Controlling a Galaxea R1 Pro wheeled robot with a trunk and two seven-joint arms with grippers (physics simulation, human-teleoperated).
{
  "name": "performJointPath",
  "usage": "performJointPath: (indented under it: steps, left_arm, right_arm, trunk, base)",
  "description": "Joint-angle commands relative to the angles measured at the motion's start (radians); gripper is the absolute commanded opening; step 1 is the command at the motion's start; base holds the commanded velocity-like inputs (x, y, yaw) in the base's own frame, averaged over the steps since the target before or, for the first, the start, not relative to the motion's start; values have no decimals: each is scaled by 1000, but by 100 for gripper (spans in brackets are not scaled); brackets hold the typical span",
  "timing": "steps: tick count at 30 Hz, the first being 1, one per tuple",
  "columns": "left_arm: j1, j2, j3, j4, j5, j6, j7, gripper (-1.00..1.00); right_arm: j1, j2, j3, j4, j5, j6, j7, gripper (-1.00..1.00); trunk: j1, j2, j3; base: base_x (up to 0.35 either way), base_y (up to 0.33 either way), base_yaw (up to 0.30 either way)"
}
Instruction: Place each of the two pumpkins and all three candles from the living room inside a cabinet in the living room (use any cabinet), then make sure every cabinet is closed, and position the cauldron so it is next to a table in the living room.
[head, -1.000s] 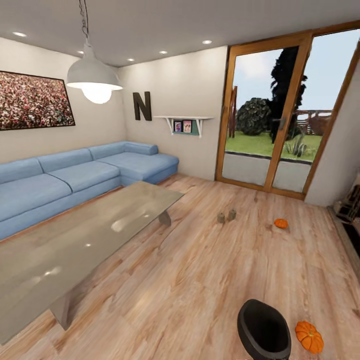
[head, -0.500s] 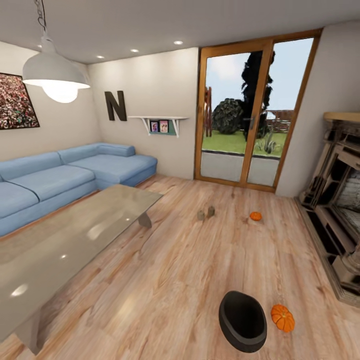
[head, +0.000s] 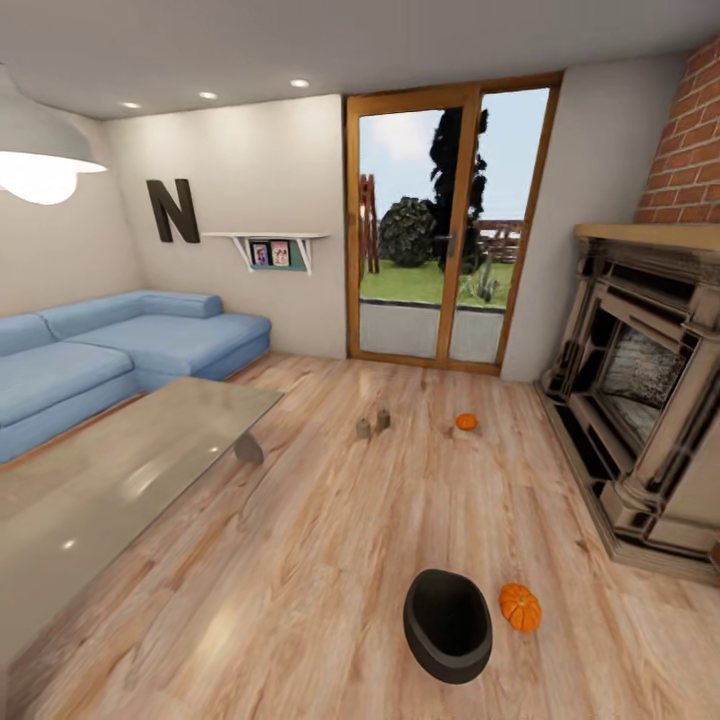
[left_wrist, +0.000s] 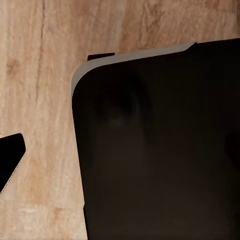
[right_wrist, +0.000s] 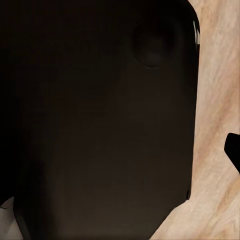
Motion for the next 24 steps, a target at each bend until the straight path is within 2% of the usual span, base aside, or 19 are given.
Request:
performJointPath:
  steps: [1,7,16,24]
  left_arm:
    - [0,0,-7,0,-1,-4,0,100]
    - [0,0,-8,0,-1,-5,0,100]
    - [0,0,-8,0,-1,-6,0,100]
    - [0,0,-8,0,-1,-7,0,100]
  right_arm:
    - [-1,1,-5,2,-1,-6,0,100]
    - [-1,4,-4,2,-1,-7,0,100]
    - [-1,11,2,3,4,-7,1,100]
    - [-1,12,5,1,12,-5,0,100]
  trunk:
    - [0,0,0]
    - [0,0,0]
    - [0,0,0]
    - [0,0,0]
  base:
    - [0,0,-293]
    - [35,0,-293]
    - [145,0,-291]
    - [21,0,-75]
